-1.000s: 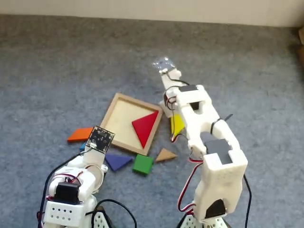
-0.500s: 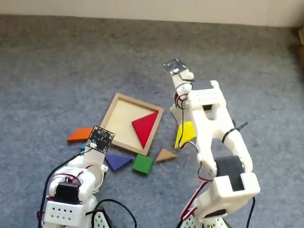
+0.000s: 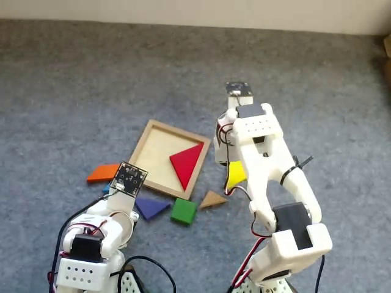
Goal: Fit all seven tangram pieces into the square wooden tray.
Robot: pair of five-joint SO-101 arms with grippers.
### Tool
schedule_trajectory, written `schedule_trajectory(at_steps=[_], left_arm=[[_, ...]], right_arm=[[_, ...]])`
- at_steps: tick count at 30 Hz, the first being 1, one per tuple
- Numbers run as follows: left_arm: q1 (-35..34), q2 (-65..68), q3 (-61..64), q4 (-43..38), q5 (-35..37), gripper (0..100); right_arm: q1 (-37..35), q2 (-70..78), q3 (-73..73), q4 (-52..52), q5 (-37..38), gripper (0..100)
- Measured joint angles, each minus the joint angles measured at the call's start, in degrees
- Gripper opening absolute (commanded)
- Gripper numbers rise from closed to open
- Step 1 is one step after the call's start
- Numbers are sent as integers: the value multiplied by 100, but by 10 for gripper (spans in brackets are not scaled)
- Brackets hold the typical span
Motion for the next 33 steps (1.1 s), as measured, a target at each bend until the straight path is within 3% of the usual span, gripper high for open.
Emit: schedule_trajectory(at_steps=[6,19,26,33], left_arm=[[0,0,0,0,0,6],[0,0,0,0,0,6],[0,0,0,0,0,6],[0,0,0,0,0,6]], right_arm=[[9,105,158,-273,-440,269],[334,774,448,-800,-413,269],[387,782,448,-800,369,272],[598,782,448,-800,888,370]])
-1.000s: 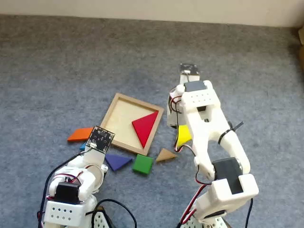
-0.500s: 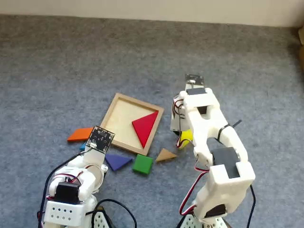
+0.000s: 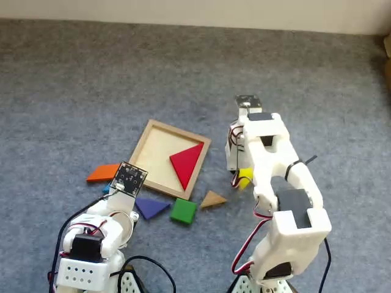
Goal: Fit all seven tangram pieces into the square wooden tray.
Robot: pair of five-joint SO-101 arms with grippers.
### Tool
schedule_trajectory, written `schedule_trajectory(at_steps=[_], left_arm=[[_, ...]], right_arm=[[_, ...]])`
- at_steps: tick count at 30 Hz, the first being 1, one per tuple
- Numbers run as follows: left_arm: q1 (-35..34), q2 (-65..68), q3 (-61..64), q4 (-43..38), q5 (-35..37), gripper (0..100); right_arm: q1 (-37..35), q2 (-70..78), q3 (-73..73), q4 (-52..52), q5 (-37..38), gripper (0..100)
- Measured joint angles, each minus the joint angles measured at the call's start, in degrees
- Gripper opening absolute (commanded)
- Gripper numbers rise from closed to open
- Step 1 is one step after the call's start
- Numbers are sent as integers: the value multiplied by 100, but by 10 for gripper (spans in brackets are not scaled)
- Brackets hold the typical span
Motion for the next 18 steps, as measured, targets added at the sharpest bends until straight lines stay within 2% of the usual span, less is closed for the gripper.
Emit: schedule_trajectory(at_steps=[10,18], left_arm=[[0,0,0,0,0,6],[0,0,0,0,0,6]], right_arm=[[-9,0,0,-35,642,368],[-193,0,0,-431,712,368]])
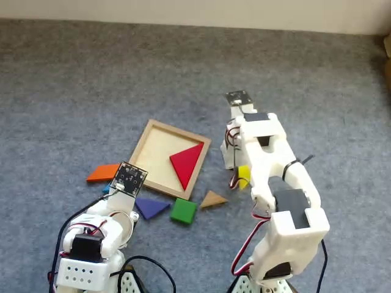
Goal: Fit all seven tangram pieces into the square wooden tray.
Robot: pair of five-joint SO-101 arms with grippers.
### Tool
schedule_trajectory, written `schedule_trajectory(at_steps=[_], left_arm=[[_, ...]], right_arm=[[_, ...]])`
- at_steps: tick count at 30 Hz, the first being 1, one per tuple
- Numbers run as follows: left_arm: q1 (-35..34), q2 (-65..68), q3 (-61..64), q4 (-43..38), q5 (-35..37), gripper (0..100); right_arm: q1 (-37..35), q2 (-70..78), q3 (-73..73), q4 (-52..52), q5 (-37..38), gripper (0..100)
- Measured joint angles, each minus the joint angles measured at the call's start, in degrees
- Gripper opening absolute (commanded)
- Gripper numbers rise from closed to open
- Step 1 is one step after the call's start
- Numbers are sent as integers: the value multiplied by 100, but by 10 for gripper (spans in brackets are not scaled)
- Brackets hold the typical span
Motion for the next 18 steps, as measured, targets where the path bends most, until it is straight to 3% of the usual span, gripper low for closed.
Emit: schedule_trajectory(at_steps=[18], left_arm=[[0,0,0,0,0,6]], right_arm=[[-9,-9,290,-97,0,368]])
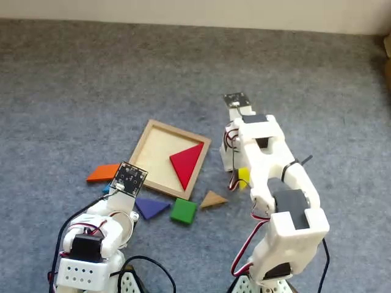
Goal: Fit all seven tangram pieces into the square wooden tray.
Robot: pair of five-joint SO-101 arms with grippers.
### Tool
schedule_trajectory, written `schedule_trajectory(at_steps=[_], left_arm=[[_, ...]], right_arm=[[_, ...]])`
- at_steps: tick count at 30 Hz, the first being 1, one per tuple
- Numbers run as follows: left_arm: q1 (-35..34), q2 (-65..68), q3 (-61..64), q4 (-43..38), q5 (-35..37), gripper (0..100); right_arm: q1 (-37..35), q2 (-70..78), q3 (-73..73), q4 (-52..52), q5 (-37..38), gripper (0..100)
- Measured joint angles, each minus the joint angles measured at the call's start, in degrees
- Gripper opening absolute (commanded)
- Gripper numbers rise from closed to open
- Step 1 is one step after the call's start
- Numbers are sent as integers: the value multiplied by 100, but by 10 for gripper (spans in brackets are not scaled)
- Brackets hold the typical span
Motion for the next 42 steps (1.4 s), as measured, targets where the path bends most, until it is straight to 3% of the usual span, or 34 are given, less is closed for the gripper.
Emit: schedule_trajectory(at_steps=[9,19,25,42], left_arm=[[0,0,0,0,0,6],[0,0,0,0,0,6],[0,0,0,0,0,6],[0,0,0,0,0,6]], right_arm=[[0,-9,70,-9,0,300],[0,-9,88,-185,0,294],[35,-9,88,-185,0,204],[35,-18,26,273,9,200]])
